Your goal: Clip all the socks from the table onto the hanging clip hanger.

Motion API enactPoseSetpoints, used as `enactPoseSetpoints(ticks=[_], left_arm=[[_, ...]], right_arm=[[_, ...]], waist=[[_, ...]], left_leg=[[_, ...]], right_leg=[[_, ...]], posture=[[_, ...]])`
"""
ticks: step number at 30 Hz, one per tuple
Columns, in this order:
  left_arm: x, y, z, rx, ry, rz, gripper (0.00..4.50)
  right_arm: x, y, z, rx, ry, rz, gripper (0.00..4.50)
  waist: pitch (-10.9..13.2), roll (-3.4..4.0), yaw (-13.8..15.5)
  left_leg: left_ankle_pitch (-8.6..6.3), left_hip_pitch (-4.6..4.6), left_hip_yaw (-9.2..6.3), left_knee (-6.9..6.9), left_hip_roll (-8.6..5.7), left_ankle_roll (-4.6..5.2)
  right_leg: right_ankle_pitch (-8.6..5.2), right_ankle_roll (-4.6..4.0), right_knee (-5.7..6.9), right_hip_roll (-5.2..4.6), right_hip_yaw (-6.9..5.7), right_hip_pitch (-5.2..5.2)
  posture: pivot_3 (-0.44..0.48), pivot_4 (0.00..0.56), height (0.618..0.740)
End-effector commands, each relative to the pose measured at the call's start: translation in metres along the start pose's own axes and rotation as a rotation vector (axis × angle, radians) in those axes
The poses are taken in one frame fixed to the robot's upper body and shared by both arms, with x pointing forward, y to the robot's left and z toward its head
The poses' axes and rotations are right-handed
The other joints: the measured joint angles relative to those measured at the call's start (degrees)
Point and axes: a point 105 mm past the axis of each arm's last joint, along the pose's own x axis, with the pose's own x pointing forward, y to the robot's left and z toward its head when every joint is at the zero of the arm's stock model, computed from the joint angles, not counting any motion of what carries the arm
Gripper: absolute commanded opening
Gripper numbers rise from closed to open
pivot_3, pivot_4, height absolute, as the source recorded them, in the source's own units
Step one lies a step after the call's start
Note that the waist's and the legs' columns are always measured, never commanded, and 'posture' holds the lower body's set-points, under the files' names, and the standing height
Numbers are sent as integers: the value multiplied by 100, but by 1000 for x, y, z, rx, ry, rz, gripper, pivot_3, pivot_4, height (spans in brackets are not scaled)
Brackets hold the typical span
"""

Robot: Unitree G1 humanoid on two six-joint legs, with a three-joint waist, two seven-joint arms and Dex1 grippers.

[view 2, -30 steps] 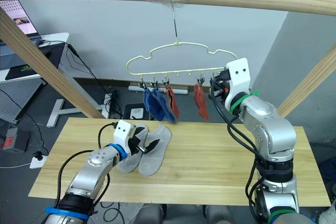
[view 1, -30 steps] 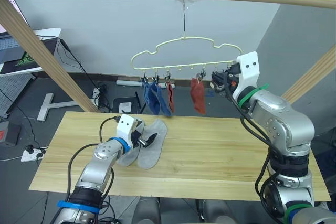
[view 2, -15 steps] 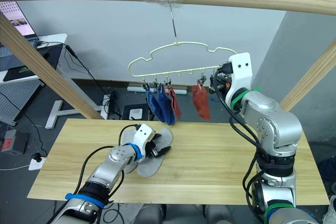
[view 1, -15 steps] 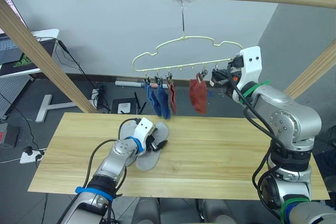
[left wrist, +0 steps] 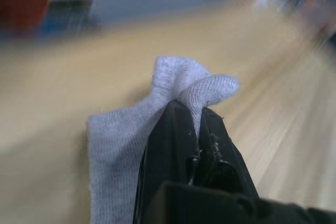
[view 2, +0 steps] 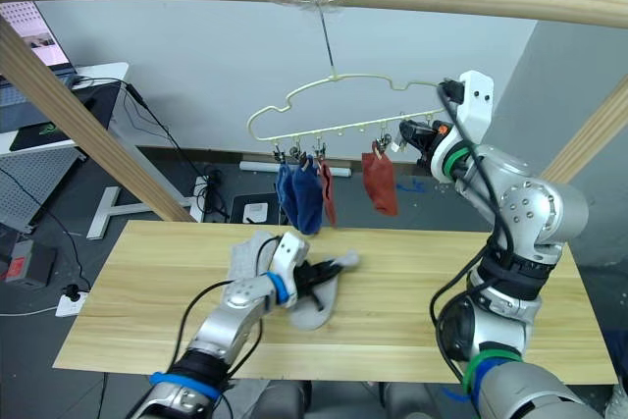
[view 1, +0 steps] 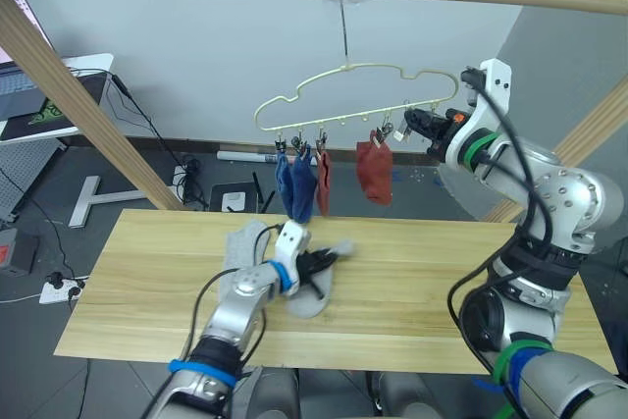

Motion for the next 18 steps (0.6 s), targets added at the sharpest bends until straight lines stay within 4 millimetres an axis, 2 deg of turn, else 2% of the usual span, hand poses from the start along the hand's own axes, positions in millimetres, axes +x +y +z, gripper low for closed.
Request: enactPoseSetpoints(ticks=[1, 2, 4, 7, 13, 18], left_arm=[[6, -9, 61, 39, -234, -32, 12], [8, -15, 81, 72, -303, -48, 12], [10, -20, 105, 116, -380, -56, 12], [13, -23, 129, 136, -442, -54, 12], [19, -23, 136, 147, -453, -50, 12], [21, -17, 128, 105, -420, -30, 12]], right_arm=[[-6, 4, 13, 95, -28, 21, 0], [-5, 2, 12, 128, -30, 13, 0], [-4, -1, 11, 172, -37, -4, 0], [-3, 0, 10, 211, -41, -3, 0], [-2, 7, 7, 213, -30, 19, 0], [-4, 6, 6, 226, -33, 15, 0]], waist=[[0, 1, -18], [-1, 1, -35], [-1, 2, -37], [-1, 2, -31], [-1, 3, -34], [-1, 3, -39]], left_leg=[[0, 2, 0, -1, 0, 1], [0, 2, 0, -3, 0, 1], [1, 3, 2, -5, 1, 2], [2, 3, 3, -6, 0, 4], [4, 3, 4, -4, -3, 8], [4, 2, 4, -4, -3, 8]], right_leg=[[0, 0, 0, 0, 0, 0], [0, 0, -1, 0, 1, 0], [0, 0, -1, 0, 2, -1], [-1, -1, -1, 0, 2, 0], [-1, -1, -1, 0, 3, 0], [-1, -1, -2, 0, 3, 0]], posture=[[37, 174, 740], [34, 172, 740], [34, 172, 740], [32, 173, 740], [24, 172, 740], [21, 172, 740]])
